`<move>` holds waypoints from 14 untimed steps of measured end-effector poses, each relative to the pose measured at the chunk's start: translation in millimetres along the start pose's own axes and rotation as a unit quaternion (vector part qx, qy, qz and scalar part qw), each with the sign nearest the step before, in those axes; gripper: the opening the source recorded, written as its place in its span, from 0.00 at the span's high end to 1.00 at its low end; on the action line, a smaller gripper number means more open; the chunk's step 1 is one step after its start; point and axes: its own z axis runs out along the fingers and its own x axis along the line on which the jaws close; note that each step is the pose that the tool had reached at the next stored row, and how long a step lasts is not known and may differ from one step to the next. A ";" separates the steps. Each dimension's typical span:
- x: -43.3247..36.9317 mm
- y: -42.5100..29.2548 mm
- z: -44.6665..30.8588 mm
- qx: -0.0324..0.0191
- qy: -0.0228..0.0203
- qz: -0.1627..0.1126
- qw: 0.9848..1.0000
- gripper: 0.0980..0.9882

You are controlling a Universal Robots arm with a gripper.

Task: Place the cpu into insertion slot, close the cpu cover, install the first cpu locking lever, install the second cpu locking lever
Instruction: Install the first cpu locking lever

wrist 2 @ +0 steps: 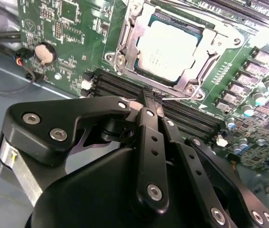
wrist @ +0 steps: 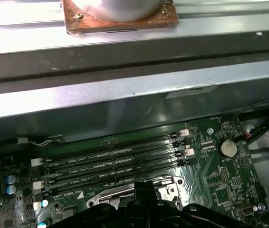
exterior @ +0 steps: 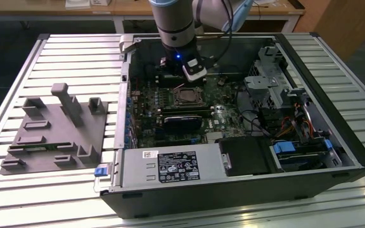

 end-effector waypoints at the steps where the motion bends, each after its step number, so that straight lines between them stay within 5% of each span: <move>1: 0.3 0.6 1.0 0.001 -0.001 0.003 1.000 0.99; 14: 3.3 11.8 10.7 0.012 -0.006 0.012 1.000 0.99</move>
